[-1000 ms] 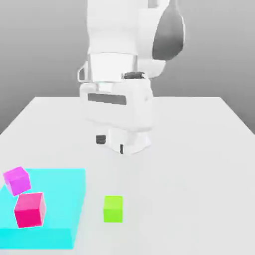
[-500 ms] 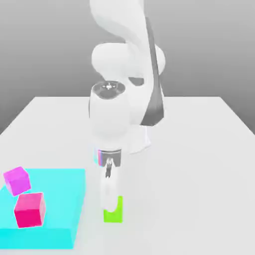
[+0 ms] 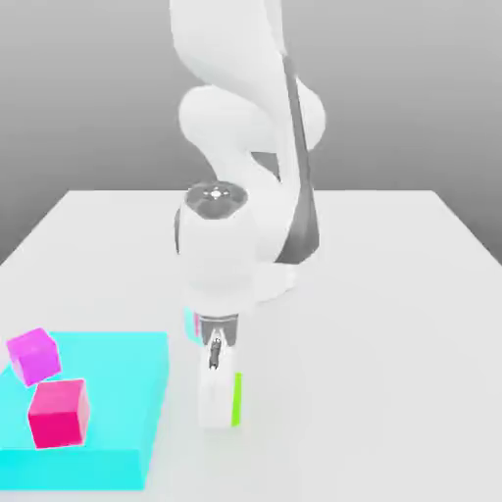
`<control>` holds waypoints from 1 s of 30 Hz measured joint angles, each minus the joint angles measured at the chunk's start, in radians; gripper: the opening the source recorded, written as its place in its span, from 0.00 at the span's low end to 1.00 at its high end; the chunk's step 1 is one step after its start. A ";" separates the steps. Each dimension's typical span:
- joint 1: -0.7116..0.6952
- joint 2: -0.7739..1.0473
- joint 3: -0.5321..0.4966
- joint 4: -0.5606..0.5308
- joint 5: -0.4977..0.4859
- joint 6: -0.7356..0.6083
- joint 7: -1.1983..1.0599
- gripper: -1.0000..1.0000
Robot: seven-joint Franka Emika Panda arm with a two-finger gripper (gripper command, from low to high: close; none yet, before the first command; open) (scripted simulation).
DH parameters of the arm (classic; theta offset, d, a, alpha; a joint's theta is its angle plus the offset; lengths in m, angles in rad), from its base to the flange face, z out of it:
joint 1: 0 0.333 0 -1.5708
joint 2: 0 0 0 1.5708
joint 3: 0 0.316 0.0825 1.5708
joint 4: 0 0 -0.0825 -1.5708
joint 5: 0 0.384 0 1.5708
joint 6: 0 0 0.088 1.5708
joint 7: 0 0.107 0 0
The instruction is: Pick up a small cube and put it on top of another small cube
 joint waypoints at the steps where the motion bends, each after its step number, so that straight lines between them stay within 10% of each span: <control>1: 0.002 -0.024 0.007 -0.003 0.013 -0.018 -0.023 0.00; 17: -0.125 0.240 -0.041 0.533 -0.128 -0.251 -0.529 0.00; 30: -0.304 0.421 -0.107 0.866 0.033 -0.444 -0.615 0.00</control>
